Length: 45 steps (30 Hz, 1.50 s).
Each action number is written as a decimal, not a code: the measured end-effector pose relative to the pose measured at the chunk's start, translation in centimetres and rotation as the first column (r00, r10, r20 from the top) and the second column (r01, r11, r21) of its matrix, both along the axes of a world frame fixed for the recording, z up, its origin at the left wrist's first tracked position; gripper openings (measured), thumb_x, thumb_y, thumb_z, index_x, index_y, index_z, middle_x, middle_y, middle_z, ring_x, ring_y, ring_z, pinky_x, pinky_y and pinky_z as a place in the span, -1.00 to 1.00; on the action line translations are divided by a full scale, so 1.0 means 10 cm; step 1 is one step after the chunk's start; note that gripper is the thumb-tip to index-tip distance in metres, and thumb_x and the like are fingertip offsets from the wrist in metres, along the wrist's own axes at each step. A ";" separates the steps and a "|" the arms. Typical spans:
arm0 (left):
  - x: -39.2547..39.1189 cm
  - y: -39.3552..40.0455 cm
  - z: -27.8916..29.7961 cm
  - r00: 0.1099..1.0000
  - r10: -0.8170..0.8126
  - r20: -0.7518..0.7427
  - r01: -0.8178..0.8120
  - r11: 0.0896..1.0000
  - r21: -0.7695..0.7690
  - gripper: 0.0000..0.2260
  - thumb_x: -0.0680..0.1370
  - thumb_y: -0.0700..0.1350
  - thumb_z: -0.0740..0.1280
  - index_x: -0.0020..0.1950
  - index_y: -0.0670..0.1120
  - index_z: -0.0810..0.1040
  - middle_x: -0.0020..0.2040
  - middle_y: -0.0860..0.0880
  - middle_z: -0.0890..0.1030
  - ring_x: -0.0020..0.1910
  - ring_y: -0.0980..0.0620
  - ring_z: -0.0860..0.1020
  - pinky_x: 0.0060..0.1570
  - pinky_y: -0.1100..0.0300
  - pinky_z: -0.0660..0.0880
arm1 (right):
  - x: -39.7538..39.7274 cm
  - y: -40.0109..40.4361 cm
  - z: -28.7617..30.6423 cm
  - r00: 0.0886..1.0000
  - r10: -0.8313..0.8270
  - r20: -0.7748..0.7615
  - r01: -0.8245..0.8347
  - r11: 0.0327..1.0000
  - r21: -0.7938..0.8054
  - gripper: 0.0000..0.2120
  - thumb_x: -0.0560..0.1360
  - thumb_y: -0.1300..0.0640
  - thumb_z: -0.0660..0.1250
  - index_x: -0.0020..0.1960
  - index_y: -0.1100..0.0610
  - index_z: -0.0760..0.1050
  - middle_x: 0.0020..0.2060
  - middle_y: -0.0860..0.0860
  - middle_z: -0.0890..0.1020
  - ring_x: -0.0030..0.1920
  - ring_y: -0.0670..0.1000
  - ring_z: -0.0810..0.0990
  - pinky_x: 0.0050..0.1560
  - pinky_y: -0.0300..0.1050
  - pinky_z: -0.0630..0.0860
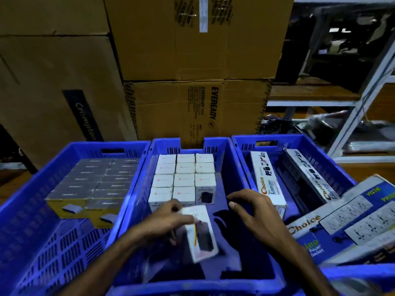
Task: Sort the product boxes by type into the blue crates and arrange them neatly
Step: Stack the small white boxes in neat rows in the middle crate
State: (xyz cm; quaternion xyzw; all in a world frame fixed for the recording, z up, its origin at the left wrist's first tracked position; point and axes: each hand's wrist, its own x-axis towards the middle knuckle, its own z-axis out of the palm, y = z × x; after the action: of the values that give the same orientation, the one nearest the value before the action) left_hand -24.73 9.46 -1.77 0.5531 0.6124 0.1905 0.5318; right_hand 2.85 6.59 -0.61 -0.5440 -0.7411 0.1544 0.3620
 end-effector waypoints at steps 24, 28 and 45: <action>0.34 0.22 0.58 0.983 -0.175 -0.053 0.177 0.837 0.517 -0.45 0.34 -0.17 0.69 0.27 0.11 0.64 0.16 0.03 0.60 0.00 0.17 0.63 -0.01 0.27 0.59 | -0.04 -0.04 0.04 0.949 0.010 0.315 0.029 0.992 -0.120 -0.24 0.54 -0.25 0.32 0.63 -0.18 0.08 0.51 -0.21 0.36 0.52 -0.14 0.28 0.61 0.01 0.05; 0.39 0.52 0.44 0.899 -0.198 -0.391 0.400 0.736 0.546 -0.34 0.31 0.09 0.66 0.39 0.13 0.58 0.10 0.08 0.48 0.13 0.06 0.53 0.20 0.15 0.50 | 0.02 -0.01 -0.08 0.928 -0.034 0.371 0.076 0.992 -0.100 -0.35 0.59 -0.23 0.28 0.62 -0.11 0.20 0.61 -0.17 0.19 0.61 -0.11 0.16 0.65 0.05 -0.10; 0.58 0.96 -0.07 0.477 -0.013 -0.879 0.693 0.621 0.367 -0.37 0.43 0.30 0.44 0.46 0.13 0.44 0.29 0.04 0.45 0.30 -0.05 0.34 0.28 -0.05 0.31 | 0.06 0.00 -0.09 0.964 -0.159 0.214 0.172 0.984 -0.046 -0.61 0.53 -0.08 0.30 0.29 0.03 0.61 0.34 -0.05 0.54 0.29 0.03 0.51 0.44 0.08 0.40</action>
State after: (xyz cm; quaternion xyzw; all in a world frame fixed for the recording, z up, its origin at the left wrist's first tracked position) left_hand -18.94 19.07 -2.43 0.8527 0.5216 0.0004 -0.0302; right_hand 3.43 6.62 -1.54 -0.6285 -0.7217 0.0893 0.2761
